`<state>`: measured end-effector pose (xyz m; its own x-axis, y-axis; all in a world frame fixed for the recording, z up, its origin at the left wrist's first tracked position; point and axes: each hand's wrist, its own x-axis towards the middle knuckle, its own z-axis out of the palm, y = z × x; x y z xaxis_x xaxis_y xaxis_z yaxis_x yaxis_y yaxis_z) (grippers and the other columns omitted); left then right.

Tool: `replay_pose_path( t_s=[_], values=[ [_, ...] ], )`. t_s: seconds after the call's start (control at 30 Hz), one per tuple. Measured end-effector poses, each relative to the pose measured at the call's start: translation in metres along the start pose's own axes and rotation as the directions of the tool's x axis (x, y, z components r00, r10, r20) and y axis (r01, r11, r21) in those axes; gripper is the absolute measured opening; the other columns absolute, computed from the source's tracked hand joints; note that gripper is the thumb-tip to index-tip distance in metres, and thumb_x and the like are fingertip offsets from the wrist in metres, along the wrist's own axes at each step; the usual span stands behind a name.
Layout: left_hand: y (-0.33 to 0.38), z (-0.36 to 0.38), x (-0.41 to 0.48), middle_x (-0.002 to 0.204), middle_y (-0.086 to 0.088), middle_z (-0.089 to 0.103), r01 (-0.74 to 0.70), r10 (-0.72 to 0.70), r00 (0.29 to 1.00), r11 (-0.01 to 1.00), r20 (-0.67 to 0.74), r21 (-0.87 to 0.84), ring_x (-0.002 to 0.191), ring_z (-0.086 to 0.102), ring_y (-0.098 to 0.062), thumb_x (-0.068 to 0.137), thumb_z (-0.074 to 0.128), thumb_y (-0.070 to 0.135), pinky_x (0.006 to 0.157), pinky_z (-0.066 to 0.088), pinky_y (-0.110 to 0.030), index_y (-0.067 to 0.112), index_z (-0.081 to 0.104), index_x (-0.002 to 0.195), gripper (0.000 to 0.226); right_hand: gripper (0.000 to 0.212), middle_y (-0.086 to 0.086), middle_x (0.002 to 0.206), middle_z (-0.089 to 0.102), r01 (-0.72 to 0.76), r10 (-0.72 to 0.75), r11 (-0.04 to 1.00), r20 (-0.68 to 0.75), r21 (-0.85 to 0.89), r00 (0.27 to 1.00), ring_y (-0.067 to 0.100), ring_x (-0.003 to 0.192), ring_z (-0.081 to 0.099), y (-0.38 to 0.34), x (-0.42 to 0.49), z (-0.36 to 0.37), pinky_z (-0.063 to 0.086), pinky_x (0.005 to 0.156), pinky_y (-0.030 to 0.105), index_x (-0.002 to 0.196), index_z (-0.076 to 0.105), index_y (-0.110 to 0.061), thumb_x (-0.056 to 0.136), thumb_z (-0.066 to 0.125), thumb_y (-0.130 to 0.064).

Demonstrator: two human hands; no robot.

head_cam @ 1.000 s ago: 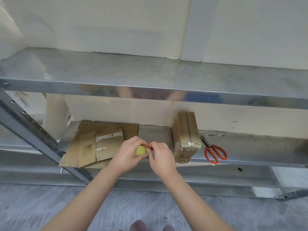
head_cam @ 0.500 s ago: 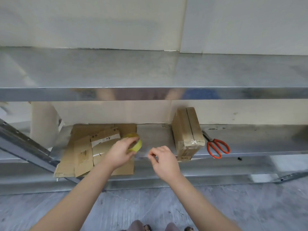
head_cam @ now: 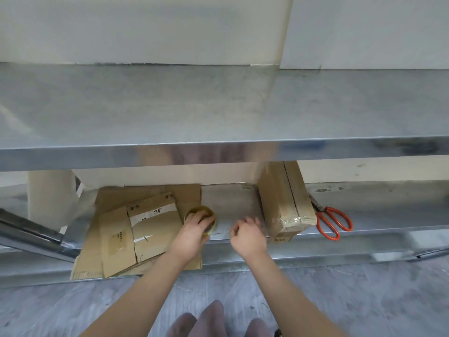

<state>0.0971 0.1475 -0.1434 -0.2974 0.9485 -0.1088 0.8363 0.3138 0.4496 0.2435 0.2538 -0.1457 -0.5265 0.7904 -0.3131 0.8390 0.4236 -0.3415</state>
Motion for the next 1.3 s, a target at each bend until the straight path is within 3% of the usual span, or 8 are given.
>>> replay_pose_path(
  t_s=[0.2, 0.37, 0.47, 0.6, 0.9, 1.07, 1.2, 1.3],
  values=[
    [0.000, 0.003, 0.002, 0.142, -0.011, 0.043, -0.020, 0.020, 1.000, 0.998, 0.001, 0.063, 0.136, 0.032, -0.034, 0.086, 0.066, 0.012, 0.116, 0.024, -0.039, 0.012, 0.052, 0.136, 0.052, 0.045, 0.002, 0.130, 0.046, 0.016, -0.014, 1.000, -0.121, 0.018, 0.993, 0.021, 0.124, 0.039, 0.008, 0.001, 0.011, 0.040, 0.099, 0.033, 0.128, 0.044, -0.018, 0.094, 0.052, -0.046],
    [0.007, -0.009, -0.003, 0.155, -0.004, 0.033, -0.120, 0.141, 0.989, 0.936, -0.040, 0.331, 0.146, 0.020, -0.029, 0.093, 0.047, 0.053, 0.118, 0.015, -0.043, 0.015, 0.048, 0.140, 0.060, 0.053, 0.002, 0.155, 0.031, 0.208, -0.206, 0.978, -0.161, -0.008, 0.965, 0.021, 0.146, 0.022, 0.003, -0.030, 0.012, 0.020, 0.119, 0.036, 0.150, 0.031, -0.019, 0.101, 0.038, -0.041],
    [0.020, -0.019, -0.014, 0.159, 0.000, 0.023, -0.165, 0.196, 0.980, 0.901, -0.036, 0.402, 0.149, 0.009, -0.022, 0.096, 0.029, 0.061, 0.121, 0.001, -0.038, 0.017, 0.029, 0.151, 0.071, 0.053, 0.003, 0.155, 0.036, 0.328, -0.329, 0.943, -0.258, -0.050, 0.908, 0.023, 0.148, 0.022, 0.000, -0.060, -0.001, 0.016, 0.122, 0.043, 0.149, 0.037, -0.017, 0.102, 0.036, -0.041],
    [0.056, -0.028, -0.039, 0.157, -0.001, 0.027, -0.200, 0.247, 0.965, 0.908, -0.085, 0.369, 0.147, 0.013, -0.020, 0.097, 0.029, 0.057, 0.118, 0.008, -0.040, 0.017, 0.026, 0.152, 0.069, 0.052, 0.001, 0.156, 0.034, 0.426, -0.449, 0.892, -0.383, -0.148, 0.807, 0.022, 0.149, 0.019, 0.015, -0.098, -0.025, 0.018, 0.119, 0.047, 0.149, 0.038, -0.019, 0.102, 0.033, -0.041],
    [0.160, -0.006, -0.048, 0.162, 0.004, -0.001, -0.234, 0.264, 0.963, 0.918, -0.055, 0.319, 0.149, -0.009, -0.017, 0.098, 0.023, 0.056, 0.118, 0.000, -0.040, 0.018, 0.006, 0.155, 0.071, 0.051, 0.005, 0.153, 0.039, 0.287, -0.354, 0.935, -0.477, -0.209, 0.804, 0.026, 0.147, 0.025, 0.112, -0.109, -0.094, 0.016, 0.118, 0.049, 0.145, 0.046, -0.017, 0.097, 0.041, -0.035],
    [0.188, 0.011, -0.042, 0.160, 0.010, -0.007, -0.084, 0.115, 0.986, 0.967, -0.117, 0.241, 0.147, -0.015, -0.013, 0.098, 0.019, 0.058, 0.119, -0.010, -0.035, 0.020, 0.000, 0.155, 0.071, 0.053, 0.001, 0.157, 0.032, 0.283, -0.309, 0.951, -0.429, -0.125, 0.849, 0.023, 0.149, 0.017, 0.146, -0.096, -0.111, 0.020, 0.121, 0.045, 0.148, 0.041, -0.021, 0.097, 0.054, -0.029],
    [0.198, 0.026, -0.032, 0.158, 0.017, -0.006, 0.069, -0.063, 0.986, 0.997, -0.151, 0.034, 0.143, -0.021, -0.001, 0.099, 0.021, 0.055, 0.115, -0.014, -0.026, 0.027, -0.001, 0.154, 0.066, 0.050, -0.007, 0.152, 0.039, 0.341, -0.297, 0.937, -0.345, 0.073, 0.890, 0.017, 0.148, 0.021, 0.150, -0.082, -0.112, 0.009, 0.116, 0.014, 0.147, 0.040, -0.023, 0.099, 0.051, -0.028],
    [0.207, 0.034, -0.023, 0.156, 0.021, 0.011, 0.130, -0.185, 0.974, 0.930, -0.131, -0.345, 0.140, -0.011, 0.008, 0.100, 0.034, 0.048, 0.115, 0.001, -0.029, 0.031, 0.012, 0.154, 0.060, 0.049, -0.012, 0.139, 0.053, 0.341, -0.234, 0.847, -0.289, 0.408, 0.928, 0.008, 0.132, 0.045, 0.151, -0.076, -0.111, 0.038, 0.107, 0.020, 0.143, 0.044, -0.027, 0.096, 0.055, -0.019]
  ],
)
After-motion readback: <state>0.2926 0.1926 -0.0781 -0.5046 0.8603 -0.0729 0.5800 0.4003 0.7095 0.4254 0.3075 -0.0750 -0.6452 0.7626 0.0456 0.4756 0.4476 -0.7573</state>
